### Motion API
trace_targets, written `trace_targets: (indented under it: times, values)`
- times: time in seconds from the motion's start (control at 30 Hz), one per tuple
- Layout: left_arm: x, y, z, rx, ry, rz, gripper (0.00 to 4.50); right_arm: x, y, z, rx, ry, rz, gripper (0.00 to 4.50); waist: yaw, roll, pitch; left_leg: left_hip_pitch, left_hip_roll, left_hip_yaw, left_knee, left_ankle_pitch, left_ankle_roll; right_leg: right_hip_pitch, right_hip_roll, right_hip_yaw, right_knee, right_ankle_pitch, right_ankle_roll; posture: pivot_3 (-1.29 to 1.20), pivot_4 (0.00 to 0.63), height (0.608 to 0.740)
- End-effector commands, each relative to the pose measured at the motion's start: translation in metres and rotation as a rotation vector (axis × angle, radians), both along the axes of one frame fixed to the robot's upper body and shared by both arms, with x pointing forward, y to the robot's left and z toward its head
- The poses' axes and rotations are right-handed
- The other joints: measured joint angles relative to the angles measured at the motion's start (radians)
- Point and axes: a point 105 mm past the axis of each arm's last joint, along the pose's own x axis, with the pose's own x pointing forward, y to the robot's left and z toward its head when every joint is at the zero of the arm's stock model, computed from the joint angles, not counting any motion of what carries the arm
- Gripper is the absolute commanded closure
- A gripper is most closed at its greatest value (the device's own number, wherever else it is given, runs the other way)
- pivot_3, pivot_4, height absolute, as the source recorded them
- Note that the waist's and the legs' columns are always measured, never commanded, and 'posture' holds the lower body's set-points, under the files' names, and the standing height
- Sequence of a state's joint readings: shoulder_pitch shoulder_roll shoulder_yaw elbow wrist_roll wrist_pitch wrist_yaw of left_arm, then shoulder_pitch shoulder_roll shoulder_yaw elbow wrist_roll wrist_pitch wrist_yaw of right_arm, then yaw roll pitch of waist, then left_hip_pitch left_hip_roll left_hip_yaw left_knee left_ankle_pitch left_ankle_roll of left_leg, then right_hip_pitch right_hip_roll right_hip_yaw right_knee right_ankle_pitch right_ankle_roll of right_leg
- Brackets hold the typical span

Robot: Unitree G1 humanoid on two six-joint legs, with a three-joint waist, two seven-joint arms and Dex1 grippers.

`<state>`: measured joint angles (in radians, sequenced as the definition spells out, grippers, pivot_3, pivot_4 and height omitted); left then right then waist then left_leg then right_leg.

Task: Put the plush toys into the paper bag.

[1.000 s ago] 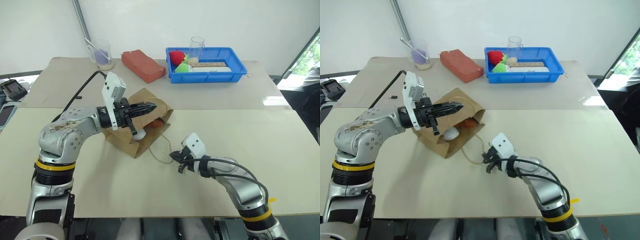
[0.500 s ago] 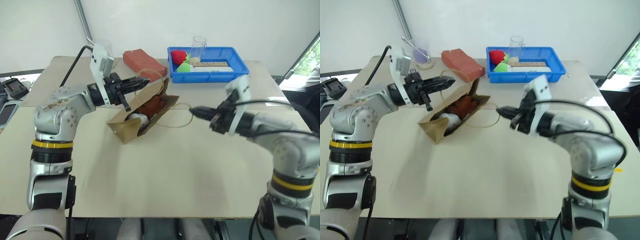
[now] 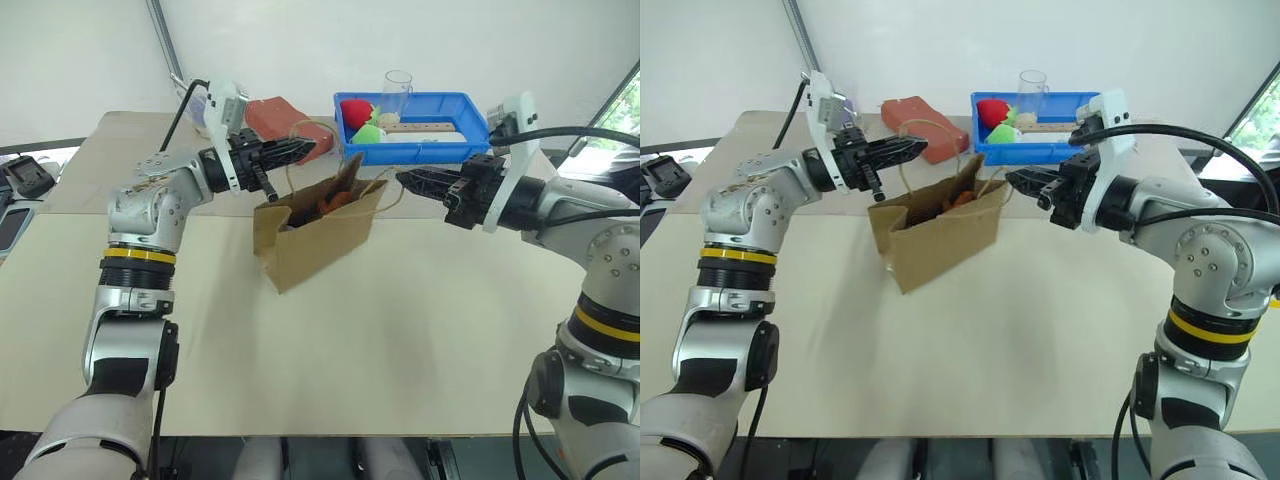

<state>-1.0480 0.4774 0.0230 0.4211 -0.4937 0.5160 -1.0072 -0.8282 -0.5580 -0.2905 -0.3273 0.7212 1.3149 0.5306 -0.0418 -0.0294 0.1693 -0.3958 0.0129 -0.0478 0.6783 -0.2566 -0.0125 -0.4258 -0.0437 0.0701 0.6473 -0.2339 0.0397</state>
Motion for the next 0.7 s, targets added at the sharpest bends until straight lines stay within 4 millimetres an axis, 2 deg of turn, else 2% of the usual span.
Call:
trace_targets:
  times: [0.03, 0.13, 0.27, 0.33, 0.37, 0.43, 0.5, 0.53, 0.63, 0.7]
  values:
    - [0.003, -0.001, 0.022, -0.008, -0.094, 0.013, 4.5, 0.001, -0.003, 0.021, 0.034, -0.087, -0.032, 4.47, 0.0, 0.0, 0.0, -0.001, 0.0, 0.0, 0.0, 0.0, 0.0, -0.001, 0.0, 0.0, 0.0, 0.0, 0.0, 0.0, 0.15, 0.74]
    - [0.008, 0.0, 0.024, -0.009, -0.102, 0.025, 4.5, 0.004, -0.002, 0.021, 0.032, -0.088, -0.043, 4.47, -0.001, 0.0, 0.0, -0.002, 0.0, 0.0, 0.0, 0.0, 0.0, -0.002, 0.0, 0.0, 0.001, 0.0, 0.0, 0.0, 0.15, 0.74]
    - [0.008, -0.001, 0.011, 0.035, -0.08, 0.01, 4.5, 0.007, -0.001, 0.017, 0.032, -0.075, -0.054, 4.47, -0.001, 0.0, 0.0, -0.003, 0.0, 0.0, 0.0, 0.0, 0.0, -0.003, 0.0, 0.0, 0.001, 0.0, 0.0, 0.0, 0.15, 0.74]
    - [0.011, 0.002, 0.006, 0.06, -0.08, 0.039, 4.5, 0.007, -0.001, 0.017, 0.037, -0.074, -0.059, 3.88, 0.0, 0.0, 0.0, -0.004, 0.0, 0.0, 0.0, 0.0, 0.0, -0.003, 0.0, 0.0, 0.001, 0.0, 0.0, 0.0, 0.15, 0.74]
    - [0.011, 0.003, 0.004, 0.071, -0.078, 0.043, 3.88, 0.007, -0.001, 0.017, 0.039, -0.073, -0.059, 3.57, 0.0, 0.0, 0.0, -0.004, 0.0, 0.0, 0.0, 0.0, 0.0, -0.003, 0.0, 0.0, 0.001, 0.0, 0.0, 0.0, 0.15, 0.74]
    - [0.01, 0.006, 0.002, 0.073, -0.079, 0.043, 3.14, 0.005, -0.002, 0.017, 0.048, -0.069, -0.055, 2.89, 0.0, 0.0, 0.0, -0.004, 0.0, 0.0, 0.0, 0.0, 0.0, -0.003, 0.0, 0.0, 0.001, 0.0, 0.0, 0.0, 0.15, 0.74]
    - [0.007, 0.009, 0.002, 0.067, -0.078, 0.044, 2.03, 0.003, -0.002, 0.017, 0.055, -0.069, -0.045, 2.12, -0.001, 0.0, 0.0, -0.004, 0.0, 0.0, 0.0, 0.0, 0.0, -0.003, 0.0, 0.0, 0.001, 0.0, 0.0, 0.0, 0.15, 0.74]
    - [0.006, 0.012, 0.003, 0.061, -0.078, 0.054, 1.71, 0.001, -0.003, 0.018, 0.055, -0.072, -0.04, 1.91, -0.001, 0.0, 0.0, -0.004, 0.0, -0.001, 0.0, 0.0, 0.0, -0.003, 0.0, -0.001, 0.001, 0.0, 0.0, 0.0, 0.15, 0.74]
    - [0.001, 0.023, 0.008, 0.046, -0.086, 0.087, 0.17, -0.003, -0.007, 0.019, 0.043, -0.089, -0.041, 0.79, -0.001, 0.0, 0.0, -0.004, 0.0, -0.001, 0.0, 0.0, 0.0, -0.003, 0.0, -0.001, 0.001, 0.0, 0.0, 0.0, 0.15, 0.74]
    - [-0.004, 0.035, 0.01, 0.043, -0.084, 0.11, 0.0, -0.008, -0.016, 0.016, -0.034, -0.116, -0.046, 0.13, -0.001, 0.0, 0.0, -0.004, 0.0, -0.001, 0.0, 0.0, 0.0, -0.003, 0.0, -0.001, 0.001, 0.0, 0.0, 0.0, 0.15, 0.74]
